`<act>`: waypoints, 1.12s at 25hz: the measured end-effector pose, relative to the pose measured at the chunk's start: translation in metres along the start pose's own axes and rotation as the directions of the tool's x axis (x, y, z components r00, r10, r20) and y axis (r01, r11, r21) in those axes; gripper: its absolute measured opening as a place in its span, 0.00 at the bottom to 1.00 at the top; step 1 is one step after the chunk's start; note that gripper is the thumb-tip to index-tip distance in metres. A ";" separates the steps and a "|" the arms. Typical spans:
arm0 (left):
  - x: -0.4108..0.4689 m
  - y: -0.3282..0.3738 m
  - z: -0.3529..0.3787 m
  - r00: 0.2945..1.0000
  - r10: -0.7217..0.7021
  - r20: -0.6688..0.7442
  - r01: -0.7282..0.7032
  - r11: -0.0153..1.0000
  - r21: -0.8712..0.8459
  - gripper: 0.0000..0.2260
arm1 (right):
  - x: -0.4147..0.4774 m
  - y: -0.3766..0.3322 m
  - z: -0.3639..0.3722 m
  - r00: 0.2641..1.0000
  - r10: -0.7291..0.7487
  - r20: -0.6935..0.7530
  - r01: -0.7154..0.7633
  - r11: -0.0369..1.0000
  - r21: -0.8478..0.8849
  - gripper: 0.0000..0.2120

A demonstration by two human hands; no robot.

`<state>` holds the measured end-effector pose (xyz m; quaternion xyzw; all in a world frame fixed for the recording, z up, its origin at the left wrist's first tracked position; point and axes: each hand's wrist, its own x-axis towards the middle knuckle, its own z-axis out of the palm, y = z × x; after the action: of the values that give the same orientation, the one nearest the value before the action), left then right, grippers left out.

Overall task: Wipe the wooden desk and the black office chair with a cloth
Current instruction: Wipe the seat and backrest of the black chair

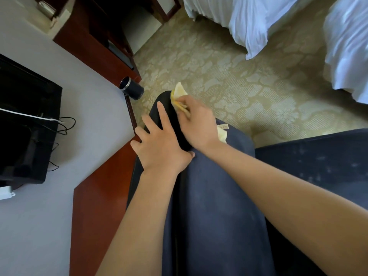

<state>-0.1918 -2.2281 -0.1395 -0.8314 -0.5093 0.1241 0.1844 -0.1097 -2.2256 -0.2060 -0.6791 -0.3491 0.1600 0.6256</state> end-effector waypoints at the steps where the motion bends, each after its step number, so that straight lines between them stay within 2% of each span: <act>1: 0.000 -0.001 0.000 1.000 0.013 -0.008 -0.013 1.000 -0.003 0.59 | -0.007 0.003 -0.002 0.999 -0.033 0.002 0.033 0.999 0.003 0.12; 3: 0.000 -0.001 0.001 0.999 0.034 -0.022 -0.034 0.999 0.002 0.58 | -0.014 0.018 -0.008 0.999 -0.035 0.008 0.035 0.999 -0.021 0.12; 8: -0.002 -0.001 0.004 0.999 0.029 -0.040 -0.027 0.999 0.044 0.58 | -0.016 0.057 -0.016 0.995 0.094 -0.046 -0.097 0.993 -0.063 0.12; 11: -0.004 -0.002 0.005 0.999 0.025 -0.047 -0.022 0.998 0.052 0.58 | -0.018 0.090 -0.023 0.964 0.262 -0.051 -0.266 0.957 -0.117 0.14; 15: -0.002 -0.002 0.005 0.999 0.024 -0.048 -0.022 0.999 0.048 0.58 | -0.043 0.142 -0.041 0.826 0.563 -0.033 -0.558 0.807 -0.191 0.16; 20: -0.001 -0.003 0.006 0.998 0.035 -0.055 -0.032 0.998 0.061 0.57 | -0.122 0.183 -0.045 0.614 0.788 -0.041 -0.756 0.573 -0.316 0.17; 22: 0.000 -0.003 0.006 0.998 0.036 -0.058 -0.032 0.997 0.063 0.57 | -0.138 0.183 -0.041 0.563 0.822 -0.086 -0.801 0.517 -0.301 0.18; 24: 0.001 -0.003 0.006 0.998 0.038 -0.058 -0.034 0.997 0.068 0.57 | -0.136 0.175 -0.038 0.583 0.804 -0.112 -0.800 0.545 -0.250 0.17; 28: 0.003 -0.002 0.007 0.997 0.046 -0.064 -0.042 0.997 0.072 0.57 | -0.100 0.135 -0.041 0.732 0.676 -0.085 -0.681 0.722 -0.125 0.16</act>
<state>-0.1949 -2.2237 -0.1447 -0.8390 -0.4799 0.1186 0.2272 -0.1165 -2.3196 -0.3510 -0.8066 -0.0769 0.3398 0.4776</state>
